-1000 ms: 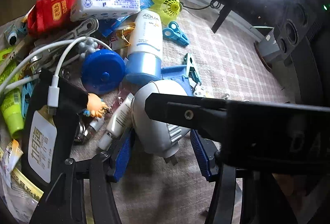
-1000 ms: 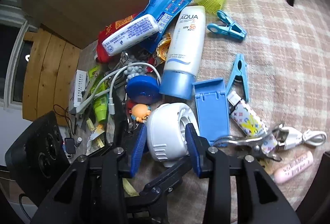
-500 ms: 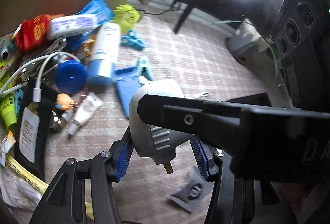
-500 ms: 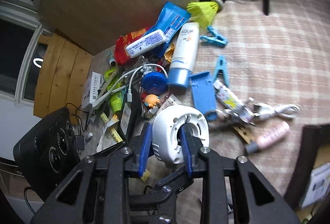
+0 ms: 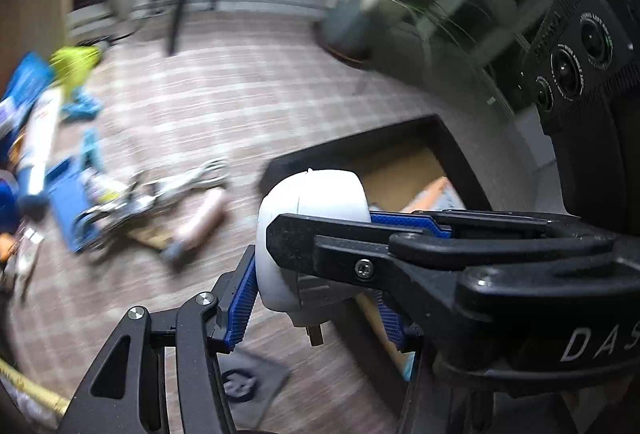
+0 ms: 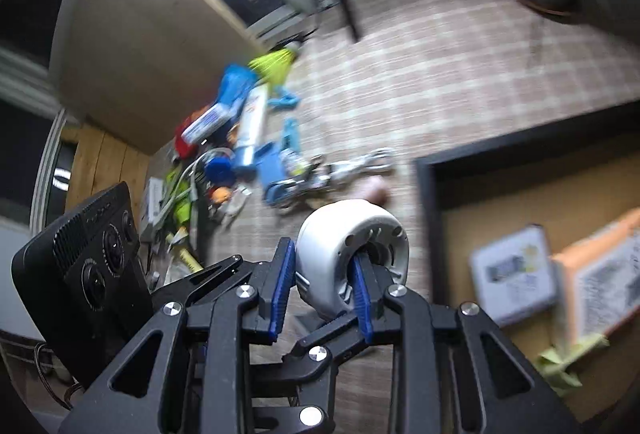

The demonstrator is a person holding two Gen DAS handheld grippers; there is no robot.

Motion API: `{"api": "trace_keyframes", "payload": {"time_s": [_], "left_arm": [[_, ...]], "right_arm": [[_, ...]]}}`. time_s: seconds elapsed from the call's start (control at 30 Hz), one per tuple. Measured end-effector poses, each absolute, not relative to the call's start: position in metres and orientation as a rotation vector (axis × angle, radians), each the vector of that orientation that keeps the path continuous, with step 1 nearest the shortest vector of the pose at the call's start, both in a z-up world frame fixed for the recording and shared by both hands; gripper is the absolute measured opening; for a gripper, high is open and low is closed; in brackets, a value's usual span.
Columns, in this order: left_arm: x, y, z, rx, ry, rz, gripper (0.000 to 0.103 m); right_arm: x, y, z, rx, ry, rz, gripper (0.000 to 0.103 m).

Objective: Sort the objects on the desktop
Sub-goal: 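Carry the white plug adapter with the right tool and release it in the tray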

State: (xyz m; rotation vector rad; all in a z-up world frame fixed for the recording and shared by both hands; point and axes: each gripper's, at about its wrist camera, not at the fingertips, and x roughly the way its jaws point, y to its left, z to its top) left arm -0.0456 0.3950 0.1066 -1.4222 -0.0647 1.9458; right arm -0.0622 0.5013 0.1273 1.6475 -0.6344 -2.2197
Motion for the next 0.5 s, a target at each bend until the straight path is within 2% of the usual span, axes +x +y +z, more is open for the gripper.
{"api": "trace_keyframes", "payload": {"time_s": [0.3, 0.37, 0.43, 0.5], "left_arm": [[-0.052, 0.47, 0.11, -1.408, 0.014, 1.857, 0.054], [-0.053, 0.478, 0.11, -1.434, 0.051, 1.863, 0.067], [-0.052, 0.48, 0.113, -1.42, 0.057, 1.873, 0.067], [-0.053, 0.479, 0.114, -1.416, 0.069, 1.878, 0.067]], "right_arm": [[-0.066, 0.572, 0.132, 1.675, -0.747, -2.314, 0.028], [-0.066, 0.585, 0.136, 1.683, -0.767, -2.348, 0.031], [-0.065, 0.6, 0.142, 1.668, -0.794, -2.385, 0.041], [-0.063, 0.61, 0.146, 1.658, -0.804, -2.415, 0.043]]}}
